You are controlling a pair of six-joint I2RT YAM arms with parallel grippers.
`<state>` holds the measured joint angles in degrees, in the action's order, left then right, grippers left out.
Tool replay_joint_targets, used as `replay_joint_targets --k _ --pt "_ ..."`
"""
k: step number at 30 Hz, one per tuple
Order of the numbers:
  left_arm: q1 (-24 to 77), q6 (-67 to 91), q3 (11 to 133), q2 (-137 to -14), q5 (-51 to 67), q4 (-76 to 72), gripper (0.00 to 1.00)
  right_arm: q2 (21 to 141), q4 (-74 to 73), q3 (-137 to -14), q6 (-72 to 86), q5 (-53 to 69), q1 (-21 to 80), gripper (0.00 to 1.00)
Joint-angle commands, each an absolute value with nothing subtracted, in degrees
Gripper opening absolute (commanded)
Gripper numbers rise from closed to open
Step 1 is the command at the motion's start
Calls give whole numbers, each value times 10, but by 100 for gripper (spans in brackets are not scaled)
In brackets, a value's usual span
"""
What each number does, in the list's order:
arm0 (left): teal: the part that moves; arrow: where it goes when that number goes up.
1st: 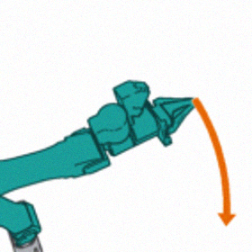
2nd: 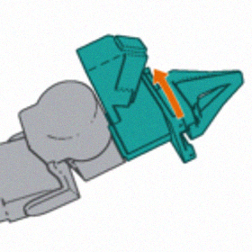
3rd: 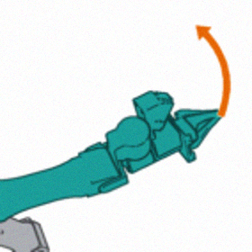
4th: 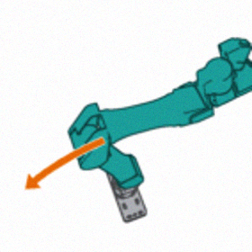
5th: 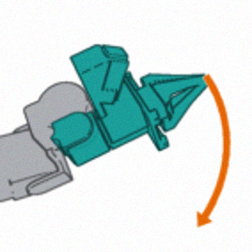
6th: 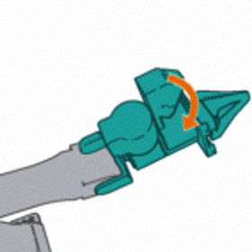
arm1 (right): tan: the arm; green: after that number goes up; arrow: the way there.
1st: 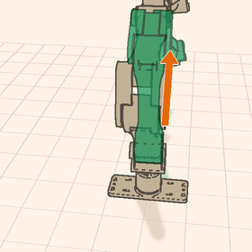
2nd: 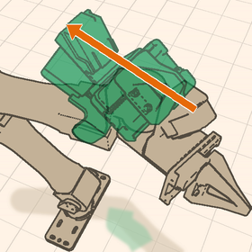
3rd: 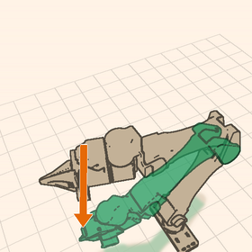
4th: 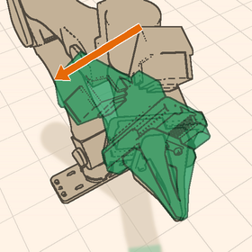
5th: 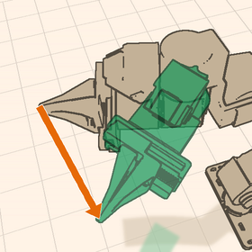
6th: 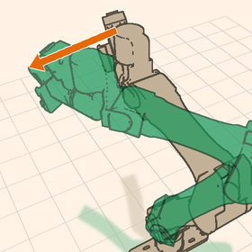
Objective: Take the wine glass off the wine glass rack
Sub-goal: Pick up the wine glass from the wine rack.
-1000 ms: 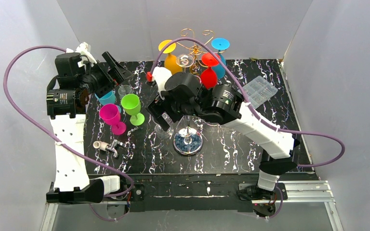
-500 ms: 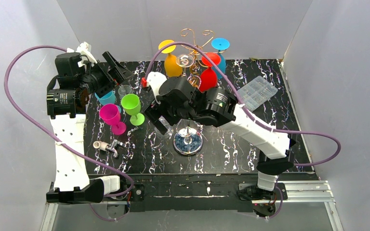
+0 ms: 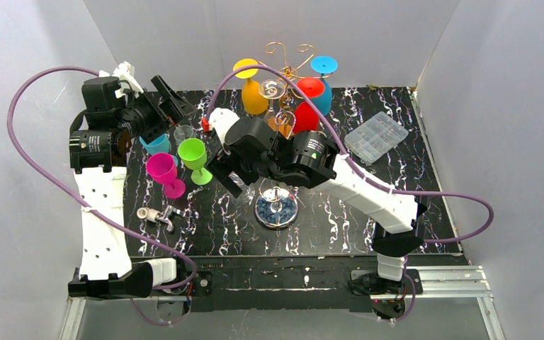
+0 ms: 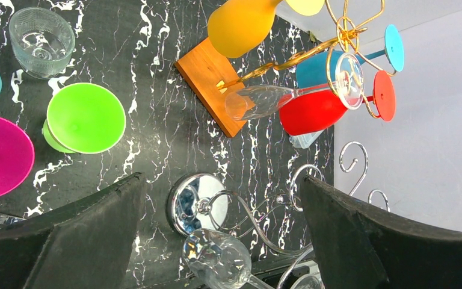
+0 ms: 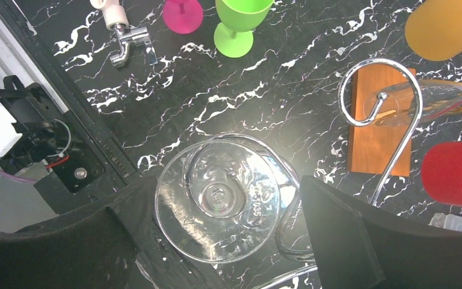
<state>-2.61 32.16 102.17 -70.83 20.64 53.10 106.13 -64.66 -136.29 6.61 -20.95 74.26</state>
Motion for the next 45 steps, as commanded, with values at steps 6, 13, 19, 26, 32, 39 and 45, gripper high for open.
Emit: replay_joint_targets --k 6,13,19,26,32,39,45 --pt "-25 313 1025 -708 216 528 98 1057 -642 -1389 57 -228 755 91" --pt "-25 313 1025 -709 215 529 98 1059 -644 -1390 57 -246 762 92" --pt "-25 313 1024 -708 214 529 98 1063 -648 -1394 55 -250 763 89" --pt "-25 312 1025 -710 214 530 98 1067 -654 -1398 54 -256 768 88" --pt "-25 312 1024 -710 213 531 98 1072 -657 -1397 51 -263 770 87" --pt "-25 313 1022 -710 211 531 98 1068 -651 -1398 50 -265 770 80" --pt "-25 313 1020 -711 208 531 98 1070 -653 -1401 50 -264 770 69"
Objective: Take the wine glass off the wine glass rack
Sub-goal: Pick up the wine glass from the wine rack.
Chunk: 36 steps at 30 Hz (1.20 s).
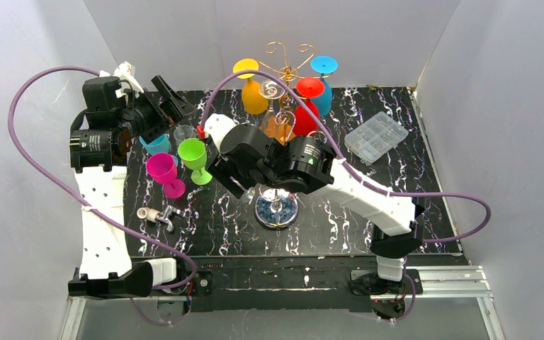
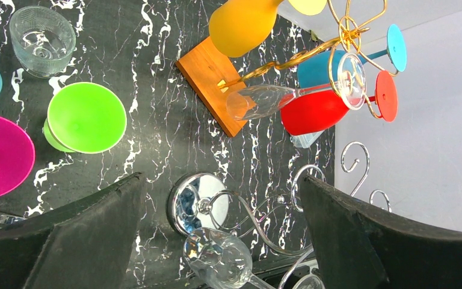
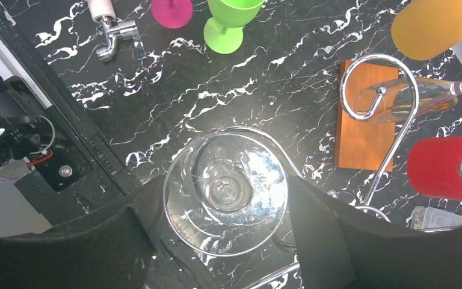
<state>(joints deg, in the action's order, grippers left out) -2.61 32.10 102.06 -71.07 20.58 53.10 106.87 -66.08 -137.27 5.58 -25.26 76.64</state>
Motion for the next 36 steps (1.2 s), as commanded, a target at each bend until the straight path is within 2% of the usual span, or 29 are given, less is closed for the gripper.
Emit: replay_joint_targets --k 1,9,36 --pt "-25 313 1020 -710 208 530 98 1070 -654 -1403 50 -265 770 66" --pt "-25 313 1022 -711 206 531 98 1062 -634 -1416 50 -261 770 55" --pt "-25 313 1037 -718 209 533 98 1039 -562 -1399 44 -277 770 49"
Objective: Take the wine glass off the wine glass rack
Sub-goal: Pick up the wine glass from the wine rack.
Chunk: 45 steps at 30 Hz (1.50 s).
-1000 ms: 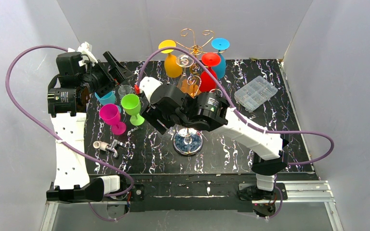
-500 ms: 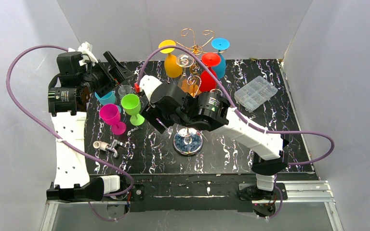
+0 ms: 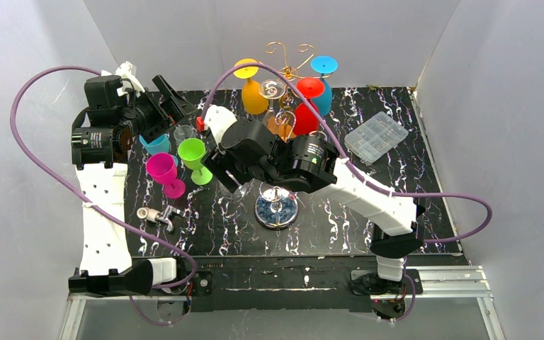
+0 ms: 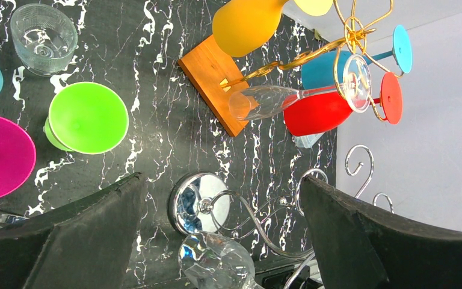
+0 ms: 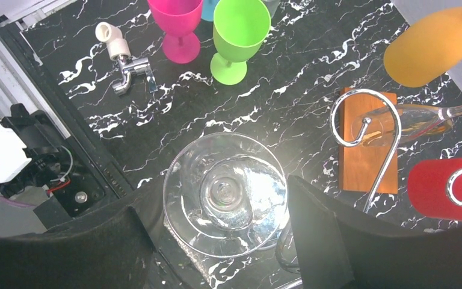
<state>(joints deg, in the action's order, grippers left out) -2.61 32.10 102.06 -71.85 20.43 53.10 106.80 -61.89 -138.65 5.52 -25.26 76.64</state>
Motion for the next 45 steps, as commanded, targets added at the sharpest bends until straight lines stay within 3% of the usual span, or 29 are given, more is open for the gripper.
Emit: replay_joint_targets --k 1,31,39,45 --pt "-25 312 1040 -719 209 535 98 1039 -560 -1399 43 -281 770 49" --pt "-25 312 1056 -730 228 543 98 1004 -561 -1363 50 -386 770 45" --pt "-25 314 1050 -727 242 541 98 988 -585 -1342 68 -367 770 43" --pt "-24 322 1024 -703 264 533 98 961 -628 -1329 86 -279 770 40"
